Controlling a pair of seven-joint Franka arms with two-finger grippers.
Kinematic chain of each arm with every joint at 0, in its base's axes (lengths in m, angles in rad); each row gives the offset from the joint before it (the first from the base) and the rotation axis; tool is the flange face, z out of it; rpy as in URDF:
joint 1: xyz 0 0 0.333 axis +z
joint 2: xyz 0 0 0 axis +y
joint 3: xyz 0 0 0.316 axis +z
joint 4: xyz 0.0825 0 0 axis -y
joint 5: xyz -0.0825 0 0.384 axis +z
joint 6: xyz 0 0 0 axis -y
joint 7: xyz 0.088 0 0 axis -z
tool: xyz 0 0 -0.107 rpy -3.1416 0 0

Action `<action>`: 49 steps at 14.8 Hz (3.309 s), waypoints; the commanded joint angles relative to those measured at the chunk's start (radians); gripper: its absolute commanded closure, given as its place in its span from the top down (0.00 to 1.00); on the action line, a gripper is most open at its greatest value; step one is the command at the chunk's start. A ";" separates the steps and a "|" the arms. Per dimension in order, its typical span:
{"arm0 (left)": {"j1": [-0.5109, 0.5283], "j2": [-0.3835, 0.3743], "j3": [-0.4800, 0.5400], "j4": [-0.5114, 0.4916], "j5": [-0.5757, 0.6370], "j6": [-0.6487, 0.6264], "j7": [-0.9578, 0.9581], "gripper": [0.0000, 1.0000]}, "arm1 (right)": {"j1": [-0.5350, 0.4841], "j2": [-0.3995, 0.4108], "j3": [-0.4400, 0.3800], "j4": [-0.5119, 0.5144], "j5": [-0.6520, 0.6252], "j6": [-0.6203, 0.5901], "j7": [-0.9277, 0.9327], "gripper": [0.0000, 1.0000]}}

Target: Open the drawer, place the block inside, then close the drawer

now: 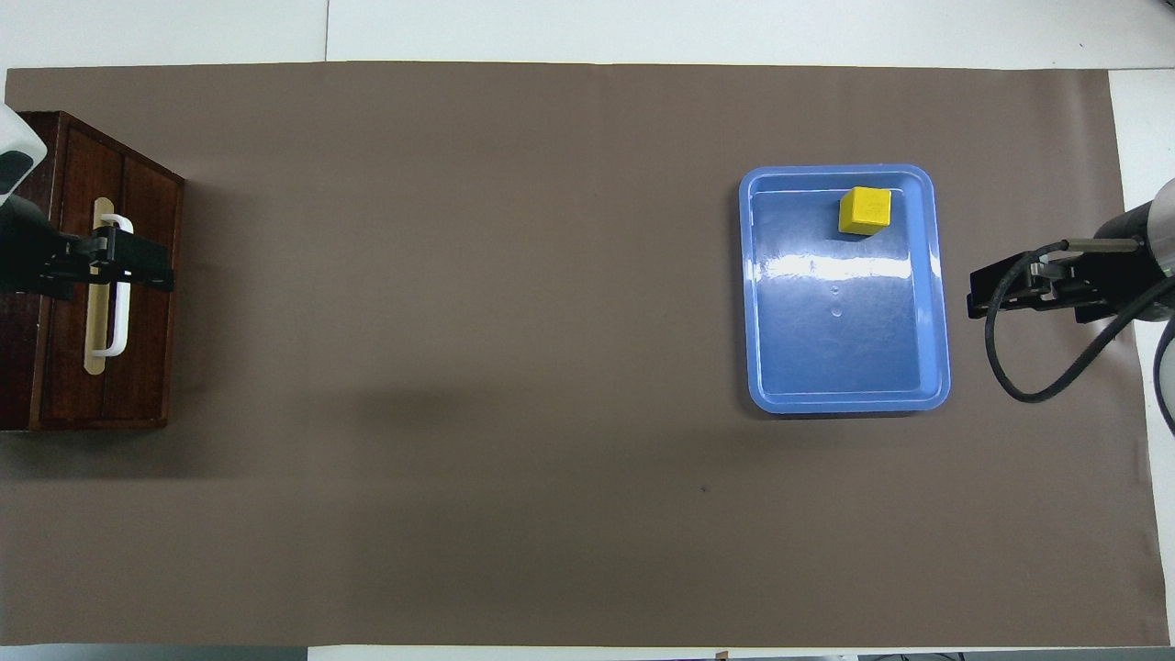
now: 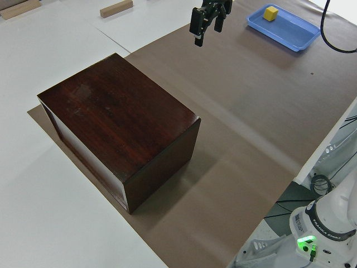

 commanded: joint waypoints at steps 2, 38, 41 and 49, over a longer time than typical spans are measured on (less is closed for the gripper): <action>-0.005 -0.014 0.003 -0.028 0.019 0.004 0.011 1.00 | -0.003 -0.005 -0.001 0.005 0.006 -0.014 0.009 1.00; 0.016 0.144 0.006 -0.387 0.522 0.609 -0.193 1.00 | -0.133 0.712 -0.065 0.355 0.469 0.337 1.094 1.00; 0.012 0.155 0.003 -0.381 0.522 0.632 -0.194 1.00 | -0.134 0.721 -0.065 0.337 0.471 0.339 1.086 1.00; -0.086 0.157 0.002 -0.371 0.517 0.632 -0.252 1.00 | -0.159 0.733 -0.064 0.286 0.506 0.326 1.014 1.00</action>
